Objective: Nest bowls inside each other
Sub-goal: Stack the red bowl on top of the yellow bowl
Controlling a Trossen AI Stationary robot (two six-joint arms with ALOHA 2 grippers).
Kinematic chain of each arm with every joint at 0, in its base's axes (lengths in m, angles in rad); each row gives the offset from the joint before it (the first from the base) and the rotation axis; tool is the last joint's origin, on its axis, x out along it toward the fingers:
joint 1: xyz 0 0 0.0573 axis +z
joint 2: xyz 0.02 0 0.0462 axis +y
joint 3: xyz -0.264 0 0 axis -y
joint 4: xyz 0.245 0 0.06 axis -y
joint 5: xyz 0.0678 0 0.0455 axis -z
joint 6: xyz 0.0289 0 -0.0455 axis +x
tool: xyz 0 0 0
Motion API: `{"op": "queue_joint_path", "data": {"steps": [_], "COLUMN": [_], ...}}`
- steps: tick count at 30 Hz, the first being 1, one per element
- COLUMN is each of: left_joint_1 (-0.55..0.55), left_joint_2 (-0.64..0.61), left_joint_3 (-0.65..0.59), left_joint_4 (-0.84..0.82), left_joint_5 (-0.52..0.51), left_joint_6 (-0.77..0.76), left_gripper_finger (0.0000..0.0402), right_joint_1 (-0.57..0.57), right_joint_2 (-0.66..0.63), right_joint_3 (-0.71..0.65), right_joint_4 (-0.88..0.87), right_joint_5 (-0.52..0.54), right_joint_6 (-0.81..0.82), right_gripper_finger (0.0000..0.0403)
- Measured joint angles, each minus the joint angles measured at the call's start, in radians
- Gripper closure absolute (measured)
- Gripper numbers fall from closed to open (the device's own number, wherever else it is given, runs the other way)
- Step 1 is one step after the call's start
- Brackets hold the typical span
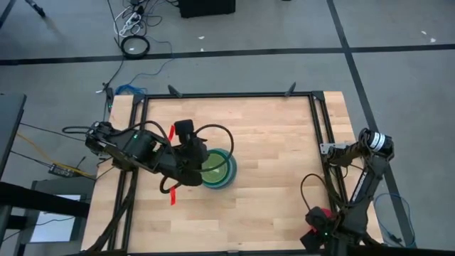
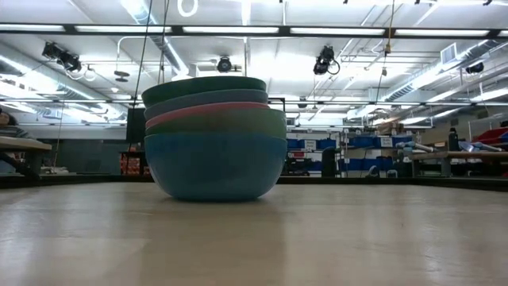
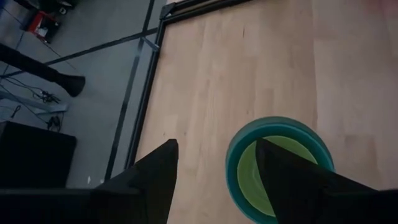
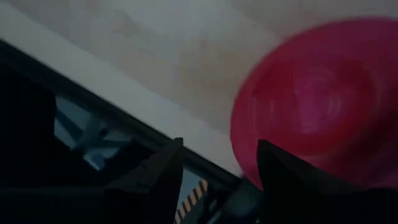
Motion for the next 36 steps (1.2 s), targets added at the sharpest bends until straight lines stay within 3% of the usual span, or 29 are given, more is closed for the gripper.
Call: {"op": "queue_joint_path", "data": {"steps": [6,12,16,20,27,36], "left_joint_1": [-0.010,-0.024,-0.035,-0.042,-0.042,-0.031], "left_joint_2": [0.000,0.000,0.000,0.000,0.000,-0.045], "left_joint_3": [0.000,0.000,0.000,0.000,0.000,-0.043], "left_joint_4": [-0.042,-0.071,-0.072,-0.079,-0.127,-0.125], "left_joint_5": [0.006,0.006,0.006,0.006,0.005,-0.001], "left_joint_6": [-0.054,-0.091,-0.108,-0.112,-0.143,-0.235], "left_gripper_finger": [0.0177,0.0177,0.0177,0.0177,0.0177,0.0177], "right_joint_1": [-0.002,-0.001,-0.001,-0.027,-0.194,-0.515], "right_joint_2": [0.018,0.071,0.096,0.096,0.051,0.000], "right_joint_3": [-0.023,-0.023,-0.023,-0.023,-0.023,0.075], "right_joint_4": [0.019,0.039,0.052,0.030,-0.056,-0.053], "right_joint_5": [0.007,-0.019,-0.027,-0.026,0.074,0.211], "right_joint_6": [0.008,-0.001,-0.020,-0.095,-0.421,-1.086], "right_gripper_finger": [0.0215,0.0248,0.0293,0.0374,0.0401,0.0402]}}
